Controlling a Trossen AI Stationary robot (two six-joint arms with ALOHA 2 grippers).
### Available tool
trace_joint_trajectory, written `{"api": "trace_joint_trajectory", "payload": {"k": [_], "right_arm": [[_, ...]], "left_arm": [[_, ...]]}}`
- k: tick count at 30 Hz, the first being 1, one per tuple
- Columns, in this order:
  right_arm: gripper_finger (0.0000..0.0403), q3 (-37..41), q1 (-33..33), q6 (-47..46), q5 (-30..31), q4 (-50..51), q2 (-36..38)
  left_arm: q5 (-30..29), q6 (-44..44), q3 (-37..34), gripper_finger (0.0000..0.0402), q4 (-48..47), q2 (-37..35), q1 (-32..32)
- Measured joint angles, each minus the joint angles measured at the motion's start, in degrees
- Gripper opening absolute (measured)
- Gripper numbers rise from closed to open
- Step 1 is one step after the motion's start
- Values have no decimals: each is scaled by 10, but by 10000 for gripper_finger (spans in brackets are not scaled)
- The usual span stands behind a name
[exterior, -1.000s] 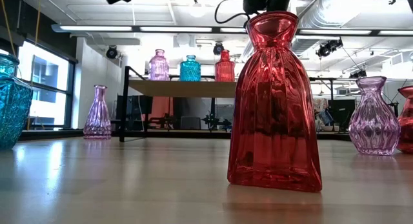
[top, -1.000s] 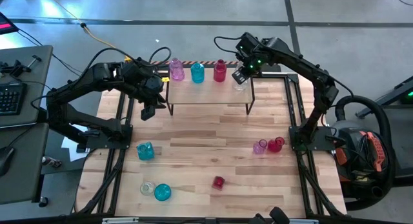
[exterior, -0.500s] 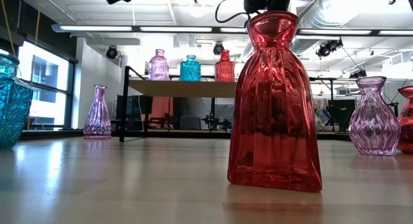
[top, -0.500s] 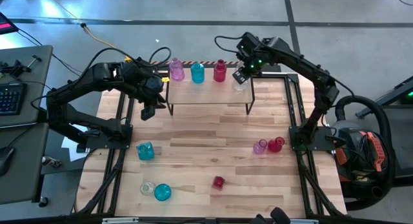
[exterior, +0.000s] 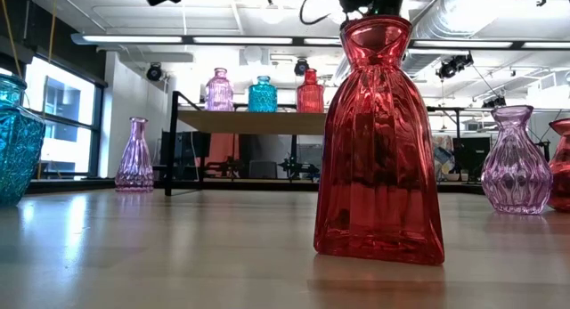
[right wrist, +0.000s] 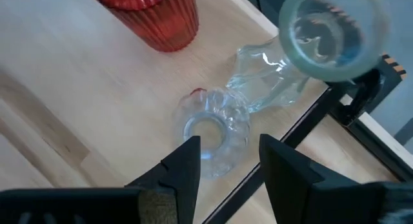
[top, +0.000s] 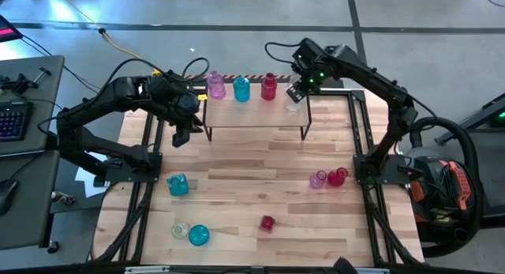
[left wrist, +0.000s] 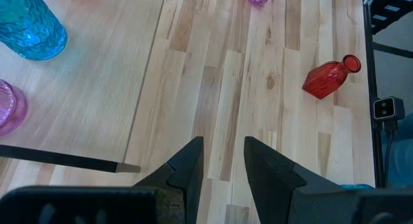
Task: Sort vases onto shelf
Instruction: Put the right transparent vase on the shelf aligned with the other transparent vase, then put the bottom red vase on the shelf aligned with the other red vase
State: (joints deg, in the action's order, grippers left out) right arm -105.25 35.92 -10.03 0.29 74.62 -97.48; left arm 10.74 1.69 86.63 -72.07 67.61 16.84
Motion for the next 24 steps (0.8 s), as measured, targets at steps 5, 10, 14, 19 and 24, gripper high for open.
{"api": "trace_joint_trajectory", "payload": {"k": [5, 10, 14, 19, 24], "right_arm": [[139, 0, -11, -7, 0, 7, 33], [139, 0, -51, -39, 2, 37, 64], [139, 0, -107, -68, 3, 58, 78], [139, 0, -187, -95, 3, 71, 79], [139, 0, -279, -127, 1, 51, 79]], "left_arm": [[0, 0, 0, 104, 0, 0, 0], [0, 0, 0, 104, 0, 0, 0], [0, 0, 0, 104, 0, 0, 0], [0, 0, 0, 104, 0, 0, 0], [0, 0, 0, 104, 0, 0, 0]]}}
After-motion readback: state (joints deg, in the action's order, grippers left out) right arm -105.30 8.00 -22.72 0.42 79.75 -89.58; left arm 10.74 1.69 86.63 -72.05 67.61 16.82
